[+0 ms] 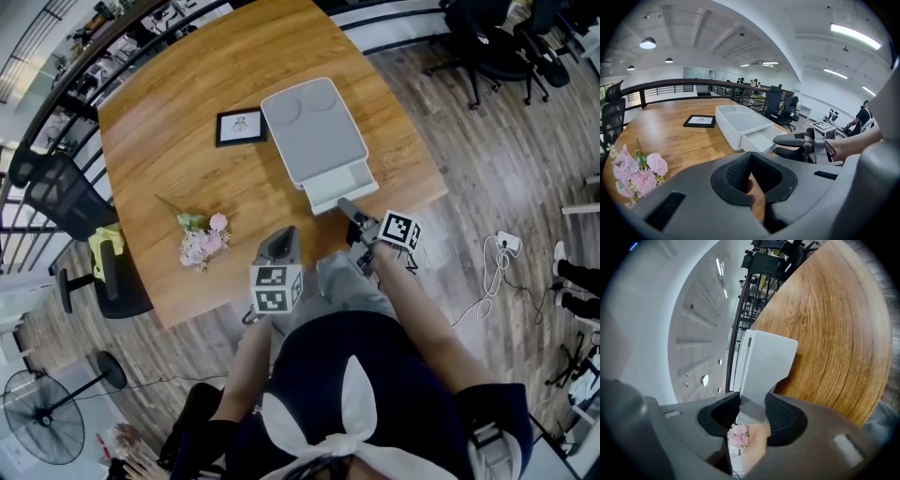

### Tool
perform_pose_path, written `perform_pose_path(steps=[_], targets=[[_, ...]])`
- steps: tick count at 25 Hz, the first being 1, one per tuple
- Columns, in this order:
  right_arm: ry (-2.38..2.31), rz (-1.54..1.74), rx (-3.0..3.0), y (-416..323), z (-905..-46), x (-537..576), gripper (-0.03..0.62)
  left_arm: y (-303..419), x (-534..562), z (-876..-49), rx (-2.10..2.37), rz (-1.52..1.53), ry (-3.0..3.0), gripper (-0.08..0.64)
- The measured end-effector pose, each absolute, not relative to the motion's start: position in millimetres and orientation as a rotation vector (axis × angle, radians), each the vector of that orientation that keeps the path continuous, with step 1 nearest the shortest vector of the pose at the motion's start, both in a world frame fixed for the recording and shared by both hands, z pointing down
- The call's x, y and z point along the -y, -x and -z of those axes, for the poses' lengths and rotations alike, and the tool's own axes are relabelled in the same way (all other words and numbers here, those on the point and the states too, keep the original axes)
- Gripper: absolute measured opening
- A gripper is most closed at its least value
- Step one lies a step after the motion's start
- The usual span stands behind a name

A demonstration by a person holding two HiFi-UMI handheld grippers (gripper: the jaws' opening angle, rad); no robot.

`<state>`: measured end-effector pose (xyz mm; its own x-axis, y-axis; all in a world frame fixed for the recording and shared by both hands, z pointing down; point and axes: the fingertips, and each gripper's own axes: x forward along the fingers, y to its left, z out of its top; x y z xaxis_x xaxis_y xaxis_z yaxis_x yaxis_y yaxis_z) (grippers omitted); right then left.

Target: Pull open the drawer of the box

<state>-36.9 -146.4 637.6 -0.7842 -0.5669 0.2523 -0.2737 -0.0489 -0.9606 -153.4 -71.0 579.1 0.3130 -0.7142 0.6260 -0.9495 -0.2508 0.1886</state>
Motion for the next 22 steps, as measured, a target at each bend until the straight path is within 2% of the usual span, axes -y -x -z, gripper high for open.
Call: perform_pose_path(steps=[22], targets=[[0.892, 1.935, -2.000, 25.7, -641.2, 120.0, 0.169, 138.6, 58.1, -580.0, 1.464, -0.572, -2.057, 0.011]])
